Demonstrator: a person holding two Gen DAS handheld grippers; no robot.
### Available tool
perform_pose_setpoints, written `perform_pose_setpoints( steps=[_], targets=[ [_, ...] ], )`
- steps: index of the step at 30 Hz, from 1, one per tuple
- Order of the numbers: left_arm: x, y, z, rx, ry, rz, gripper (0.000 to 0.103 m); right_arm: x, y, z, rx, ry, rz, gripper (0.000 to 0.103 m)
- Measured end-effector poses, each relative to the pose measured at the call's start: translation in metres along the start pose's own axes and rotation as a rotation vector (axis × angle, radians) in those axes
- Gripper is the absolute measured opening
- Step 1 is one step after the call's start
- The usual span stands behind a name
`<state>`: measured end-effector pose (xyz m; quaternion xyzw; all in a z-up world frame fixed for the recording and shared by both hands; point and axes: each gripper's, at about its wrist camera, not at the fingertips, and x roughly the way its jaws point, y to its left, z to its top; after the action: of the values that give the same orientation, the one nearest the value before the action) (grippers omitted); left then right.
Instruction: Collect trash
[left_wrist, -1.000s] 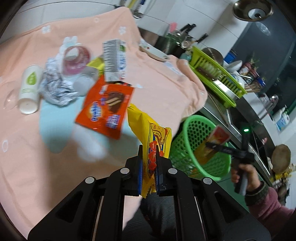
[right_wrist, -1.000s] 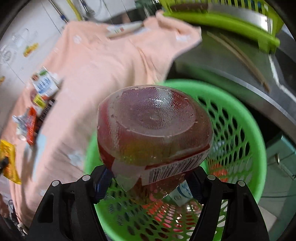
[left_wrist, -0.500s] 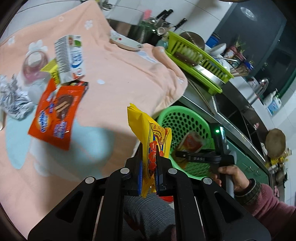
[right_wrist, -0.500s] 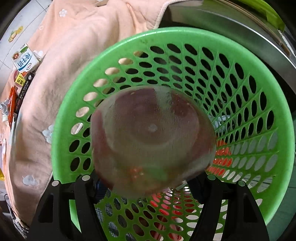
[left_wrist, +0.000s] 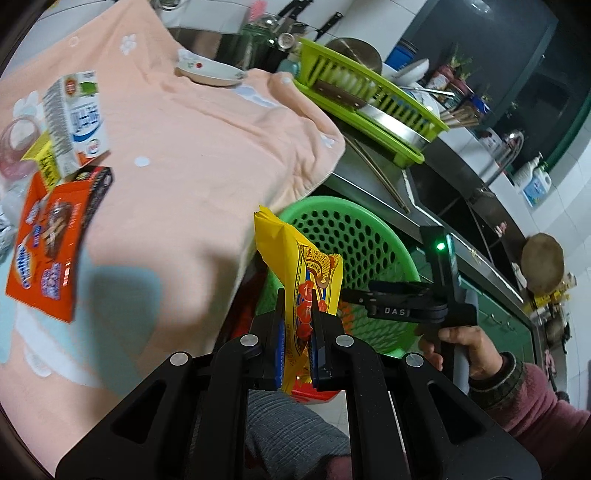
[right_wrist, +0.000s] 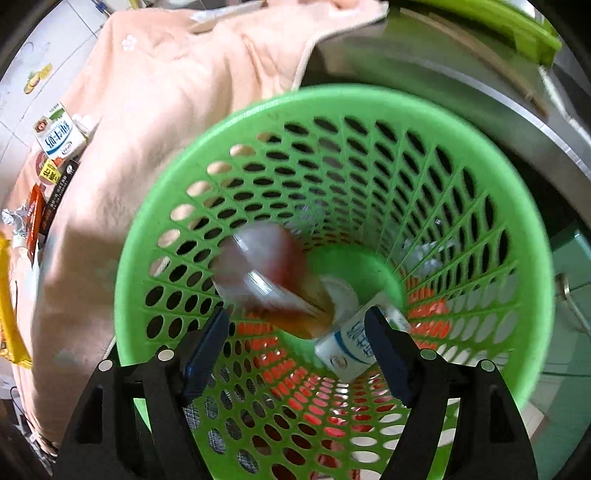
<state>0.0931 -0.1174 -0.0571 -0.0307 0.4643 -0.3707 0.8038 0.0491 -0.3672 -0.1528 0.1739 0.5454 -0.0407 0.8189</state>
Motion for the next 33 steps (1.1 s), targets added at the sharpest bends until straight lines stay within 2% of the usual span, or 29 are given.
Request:
perform_pose_setpoints(
  steps=[8,15,23,25,27,28,30,33],
  targets=[
    [0.033,-0.022,0.008,0.031,0.056,-0.027,0.009,-0.054,-0.014,-0.004,0.007,-0.11,-0.002,0.075],
    [0.081,-0.048,0.009,0.076,0.14,-0.033,0.009,-0.093,-0.032,-0.007,0.023,-0.214,-0.014,0.079],
    [0.13,-0.061,0.001,0.075,0.224,-0.017,0.011,-0.1,-0.036,-0.012,0.035,-0.247,-0.011,0.08],
    [0.137,-0.062,-0.001,0.076,0.239,-0.016,0.016,-0.098,-0.035,-0.012,0.03,-0.25,-0.02,0.08],
    [0.141,-0.061,-0.003,0.071,0.247,-0.013,0.036,-0.096,-0.037,-0.013,0.035,-0.248,-0.012,0.08],
    [0.141,-0.061,-0.003,0.069,0.243,-0.015,0.04,-0.095,-0.037,-0.013,0.036,-0.248,-0.01,0.08],
    [0.141,-0.06,-0.003,0.065,0.234,-0.015,0.057,-0.093,-0.036,-0.013,0.035,-0.247,-0.008,0.08],
    [0.137,-0.058,-0.003,0.055,0.223,-0.034,0.06,-0.092,-0.033,-0.013,0.032,-0.245,-0.006,0.08]
  ],
)
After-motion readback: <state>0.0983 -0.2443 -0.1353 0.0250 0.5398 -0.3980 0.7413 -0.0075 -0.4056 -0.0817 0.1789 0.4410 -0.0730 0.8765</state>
